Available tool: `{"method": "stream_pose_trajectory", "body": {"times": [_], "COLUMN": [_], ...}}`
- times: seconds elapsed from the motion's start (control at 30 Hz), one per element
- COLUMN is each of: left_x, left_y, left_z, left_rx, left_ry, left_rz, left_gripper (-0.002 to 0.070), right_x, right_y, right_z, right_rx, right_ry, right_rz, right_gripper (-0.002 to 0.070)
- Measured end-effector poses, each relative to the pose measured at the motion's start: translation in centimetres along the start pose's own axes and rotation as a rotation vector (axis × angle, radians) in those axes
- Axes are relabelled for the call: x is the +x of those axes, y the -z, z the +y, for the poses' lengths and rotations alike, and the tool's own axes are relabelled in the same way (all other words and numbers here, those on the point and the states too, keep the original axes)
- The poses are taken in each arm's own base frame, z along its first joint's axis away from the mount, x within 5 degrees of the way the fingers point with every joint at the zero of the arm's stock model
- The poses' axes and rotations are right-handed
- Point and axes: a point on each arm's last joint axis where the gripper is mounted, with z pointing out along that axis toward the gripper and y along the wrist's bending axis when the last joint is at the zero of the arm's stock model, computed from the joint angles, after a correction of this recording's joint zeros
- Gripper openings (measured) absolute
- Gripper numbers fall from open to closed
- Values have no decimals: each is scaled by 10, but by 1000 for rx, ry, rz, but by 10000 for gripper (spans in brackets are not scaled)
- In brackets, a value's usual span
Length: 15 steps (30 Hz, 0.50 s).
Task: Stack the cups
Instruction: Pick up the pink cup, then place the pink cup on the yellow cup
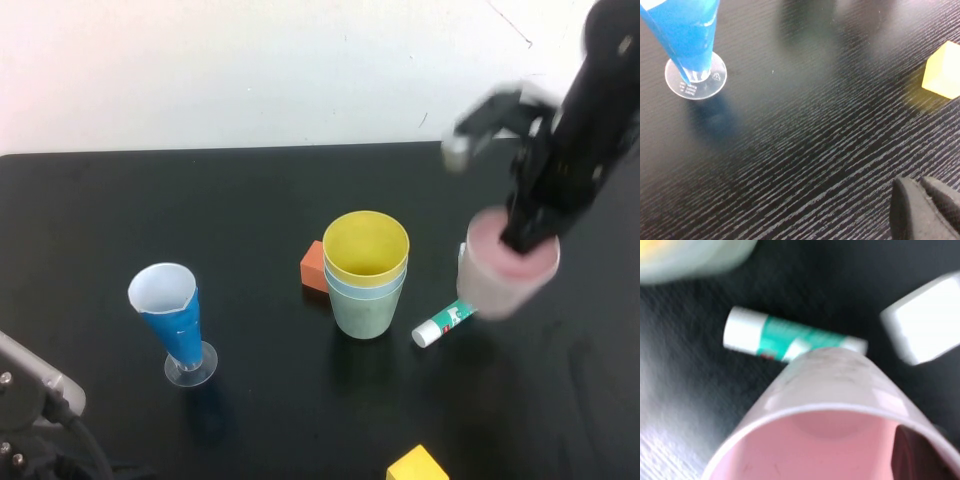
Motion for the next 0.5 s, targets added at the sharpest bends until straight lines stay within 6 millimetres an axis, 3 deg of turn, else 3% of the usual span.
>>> {"method": "stream_pose_trajectory", "body": {"times": [0.27,0.37,0.5], "left_x": [1,1,0], "left_y": [0,0,0], "left_z": [0,0,0], "left_rx": [2,2,1], "left_ry": [-28,-50,-63], "left_rz": [12,11,5], "left_gripper": [-1,-1,-1], "right_x": [-3,-8,-22], "right_y": [124,141,134], "right_z": [21,34,55], "right_rx": [100,35,-36], "right_ry": [-12,29,124], "right_rz": [-347,-438,-449], "right_gripper": [16,16,16]}}
